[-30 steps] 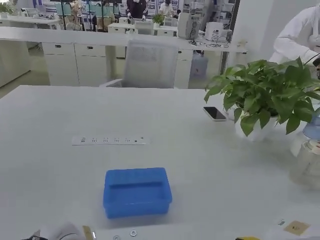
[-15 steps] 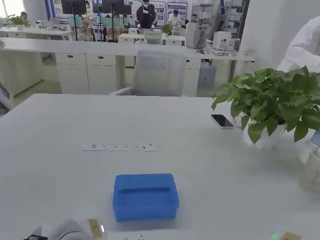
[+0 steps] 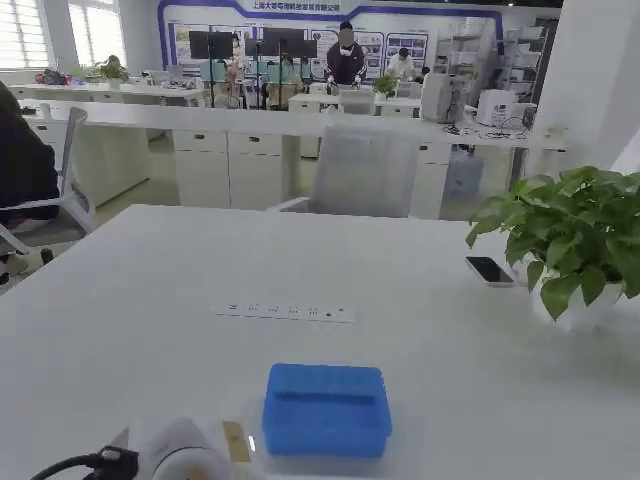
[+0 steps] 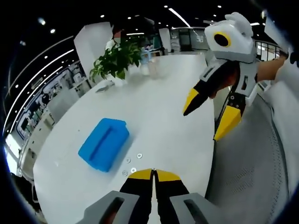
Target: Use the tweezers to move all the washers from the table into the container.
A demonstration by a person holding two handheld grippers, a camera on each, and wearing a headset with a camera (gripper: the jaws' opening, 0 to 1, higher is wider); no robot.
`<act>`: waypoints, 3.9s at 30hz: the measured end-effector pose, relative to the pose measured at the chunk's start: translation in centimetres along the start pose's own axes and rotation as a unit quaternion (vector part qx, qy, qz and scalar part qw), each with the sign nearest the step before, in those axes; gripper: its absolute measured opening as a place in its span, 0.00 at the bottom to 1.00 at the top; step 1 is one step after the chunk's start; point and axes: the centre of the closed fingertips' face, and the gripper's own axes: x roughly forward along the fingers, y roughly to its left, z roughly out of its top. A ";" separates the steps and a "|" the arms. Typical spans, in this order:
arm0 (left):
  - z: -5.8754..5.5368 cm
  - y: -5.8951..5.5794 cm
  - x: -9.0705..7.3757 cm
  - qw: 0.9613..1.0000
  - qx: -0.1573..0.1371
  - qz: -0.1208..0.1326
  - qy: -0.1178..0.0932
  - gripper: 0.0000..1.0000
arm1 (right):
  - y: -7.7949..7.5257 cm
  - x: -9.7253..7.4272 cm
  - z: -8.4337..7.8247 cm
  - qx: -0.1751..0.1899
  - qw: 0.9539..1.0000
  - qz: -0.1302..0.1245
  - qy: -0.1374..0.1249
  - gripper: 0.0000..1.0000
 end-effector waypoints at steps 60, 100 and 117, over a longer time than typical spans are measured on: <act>2.1 -1.1 -3.0 0.997 0.029 -0.021 -0.063 0.00 | 1.6 9.2 1.4 -0.285 0.950 0.082 0.095 0.04; -10.1 4.8 -10.0 0.853 -0.325 0.394 -0.108 0.96 | -3.4 16.5 5.5 -0.191 0.977 0.059 0.072 0.04; -10.7 4.7 -9.5 0.866 -0.292 0.400 -0.072 0.90 | -4.4 17.3 4.3 -0.197 0.973 0.053 0.112 0.04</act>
